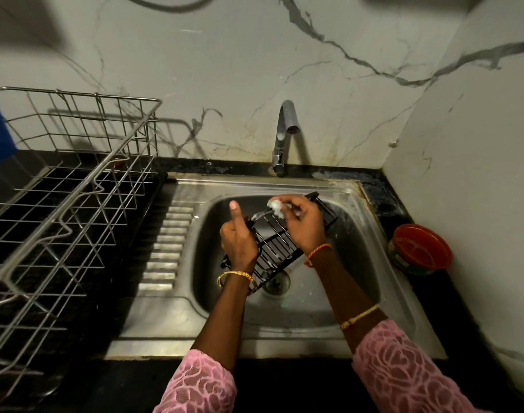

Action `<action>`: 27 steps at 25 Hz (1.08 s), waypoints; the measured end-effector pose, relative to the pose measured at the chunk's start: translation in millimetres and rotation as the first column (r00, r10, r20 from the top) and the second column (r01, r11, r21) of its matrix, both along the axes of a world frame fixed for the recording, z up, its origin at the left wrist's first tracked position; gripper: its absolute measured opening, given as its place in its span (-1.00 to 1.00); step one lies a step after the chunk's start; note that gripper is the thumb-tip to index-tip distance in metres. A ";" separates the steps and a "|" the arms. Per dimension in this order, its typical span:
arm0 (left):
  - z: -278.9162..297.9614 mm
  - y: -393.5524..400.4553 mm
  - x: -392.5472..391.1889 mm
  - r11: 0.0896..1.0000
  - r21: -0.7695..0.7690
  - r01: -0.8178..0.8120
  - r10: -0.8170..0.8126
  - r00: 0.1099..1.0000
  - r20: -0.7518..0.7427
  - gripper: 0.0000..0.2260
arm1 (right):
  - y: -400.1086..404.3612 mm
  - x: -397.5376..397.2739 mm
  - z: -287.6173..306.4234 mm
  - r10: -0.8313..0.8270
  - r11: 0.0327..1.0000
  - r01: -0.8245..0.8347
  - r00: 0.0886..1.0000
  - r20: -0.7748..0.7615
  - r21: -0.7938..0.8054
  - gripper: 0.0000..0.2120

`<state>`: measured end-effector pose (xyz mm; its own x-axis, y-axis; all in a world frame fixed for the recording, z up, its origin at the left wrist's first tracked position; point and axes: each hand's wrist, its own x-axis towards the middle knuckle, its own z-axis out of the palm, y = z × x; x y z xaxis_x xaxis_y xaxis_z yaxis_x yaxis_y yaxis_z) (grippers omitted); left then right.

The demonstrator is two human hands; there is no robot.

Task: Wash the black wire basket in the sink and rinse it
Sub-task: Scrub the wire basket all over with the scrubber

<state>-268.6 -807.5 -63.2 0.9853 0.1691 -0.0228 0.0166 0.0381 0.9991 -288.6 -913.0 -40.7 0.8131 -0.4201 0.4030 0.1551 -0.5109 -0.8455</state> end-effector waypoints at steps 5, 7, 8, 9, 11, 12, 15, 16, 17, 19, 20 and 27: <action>-9.2 -1.4 5.9 1.000 0.009 0.010 -0.010 0.999 0.046 -0.50 | 8.4 -0.3 4.3 -0.055 0.998 0.055 0.997 -0.060 0.003 -0.81; -16.7 -0.3 10.1 1.000 0.003 0.029 -0.030 0.996 0.081 -0.54 | 25.0 -10.1 1.5 0.047 0.995 -0.049 0.999 -0.025 -0.086 -0.78; -19.0 0.6 11.2 0.999 -0.016 0.038 -0.037 0.996 0.079 -0.56 | 28.2 -13.0 -0.8 0.088 0.989 -0.089 0.996 -0.019 -0.118 -0.76; -20.6 1.3 12.3 0.999 -0.036 0.040 -0.037 0.996 0.077 -0.57 | 25.9 -11.9 -2.4 0.107 0.985 -0.109 0.994 -0.025 -0.132 -0.75; -22.0 2.2 12.3 0.997 -0.064 0.043 -0.038 0.996 0.075 -0.54 | 9.1 -3.5 -2.9 0.071 0.990 -0.079 0.995 -0.068 -0.118 -0.75; -21.7 2.7 11.9 0.996 -0.078 0.044 -0.039 0.997 0.072 -0.52 | -1.6 1.6 -3.2 0.024 0.994 -0.034 0.994 -0.102 -0.100 -0.77; -21.7 2.4 11.9 0.995 -0.093 0.045 -0.037 0.996 0.087 -0.50 | -25.5 11.2 -6.0 -0.109 0.993 0.099 0.977 -0.185 -0.065 -0.79; -22.3 2.1 12.6 0.994 -0.098 0.051 -0.041 0.994 0.100 -0.50 | -26.0 11.7 -5.7 -0.123 0.991 0.112 0.975 -0.186 -0.067 -0.79; -22.6 1.1 13.3 0.993 -0.101 0.056 -0.045 0.993 0.106 -0.50 | -22.8 10.7 -4.6 -0.120 0.992 0.109 0.977 -0.178 -0.071 -0.78; -23.0 -0.4 14.7 0.994 -0.096 0.061 -0.050 0.993 0.111 -0.50 | -9.3 3.3 -0.6 -0.055 0.995 0.043 0.987 -0.149 -0.085 -0.78; -23.9 -0.2 14.9 0.993 -0.096 0.066 -0.055 0.992 0.110 -0.50 | -2.0 -1.6 1.3 0.000 0.995 -0.013 0.990 -0.142 -0.095 -0.77; -17.9 5.1 8.2 0.991 -0.114 0.076 -0.063 0.991 0.116 -0.51 | -32.3 10.6 -0.4 -0.101 0.990 0.079 0.975 -0.198 -0.117 -0.79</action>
